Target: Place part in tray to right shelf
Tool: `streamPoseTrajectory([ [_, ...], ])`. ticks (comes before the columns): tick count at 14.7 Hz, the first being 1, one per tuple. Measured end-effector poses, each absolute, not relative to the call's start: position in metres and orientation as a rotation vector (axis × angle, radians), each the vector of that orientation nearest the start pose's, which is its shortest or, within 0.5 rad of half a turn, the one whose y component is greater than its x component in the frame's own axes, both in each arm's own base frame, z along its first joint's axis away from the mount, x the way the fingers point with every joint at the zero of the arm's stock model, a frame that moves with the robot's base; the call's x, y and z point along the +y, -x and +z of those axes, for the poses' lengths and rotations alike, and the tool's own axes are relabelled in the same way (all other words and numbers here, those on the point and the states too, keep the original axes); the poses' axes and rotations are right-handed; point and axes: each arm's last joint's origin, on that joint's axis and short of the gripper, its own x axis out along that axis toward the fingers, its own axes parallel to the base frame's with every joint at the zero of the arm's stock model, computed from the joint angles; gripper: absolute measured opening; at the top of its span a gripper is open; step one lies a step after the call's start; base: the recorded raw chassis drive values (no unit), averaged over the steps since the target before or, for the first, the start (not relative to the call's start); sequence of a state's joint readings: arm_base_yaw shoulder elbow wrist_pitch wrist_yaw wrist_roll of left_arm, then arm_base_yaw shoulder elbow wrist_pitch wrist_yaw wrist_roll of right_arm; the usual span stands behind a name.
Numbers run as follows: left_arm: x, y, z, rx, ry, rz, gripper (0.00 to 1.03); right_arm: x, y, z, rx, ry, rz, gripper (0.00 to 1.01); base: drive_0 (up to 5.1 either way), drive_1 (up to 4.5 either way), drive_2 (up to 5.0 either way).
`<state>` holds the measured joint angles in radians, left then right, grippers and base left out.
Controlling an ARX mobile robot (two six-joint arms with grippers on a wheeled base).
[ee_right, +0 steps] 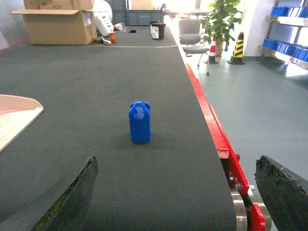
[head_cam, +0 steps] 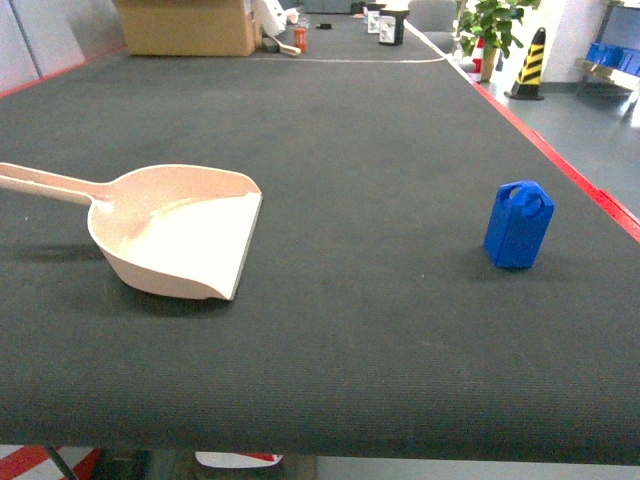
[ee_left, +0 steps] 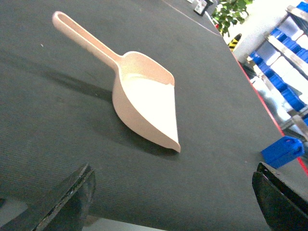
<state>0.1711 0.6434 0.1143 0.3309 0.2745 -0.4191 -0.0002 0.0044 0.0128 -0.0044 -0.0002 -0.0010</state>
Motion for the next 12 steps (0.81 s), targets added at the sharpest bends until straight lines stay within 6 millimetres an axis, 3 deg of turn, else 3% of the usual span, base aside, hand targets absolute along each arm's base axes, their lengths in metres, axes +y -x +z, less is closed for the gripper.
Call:
streamPoseTrajectory([
  [2,0.027,-0.18,0.169,0.226,0.612,-0.077,0.98,0.0,-0.097,0.167,-0.004,0.001,0.0,0.98,0.0,0.0,0.0],
  [4,0.042,-0.228,0.163,0.212,0.751,-0.074,0.98,0.0,-0.097,0.167,-0.004,0.001,0.0,0.98,0.0,0.0,0.0],
  [7,0.064,-0.296,0.133,0.251,0.954,0.004,0.98,0.0,-0.097,0.167,-0.004,0.001,0.0,0.98,0.0,0.0,0.0],
  [12,0.071,-0.303,0.13,0.246,1.011,0.055,0.98,0.0,-0.097,0.167,-0.004,0.001,0.0,0.98,0.0,0.0,0.0],
])
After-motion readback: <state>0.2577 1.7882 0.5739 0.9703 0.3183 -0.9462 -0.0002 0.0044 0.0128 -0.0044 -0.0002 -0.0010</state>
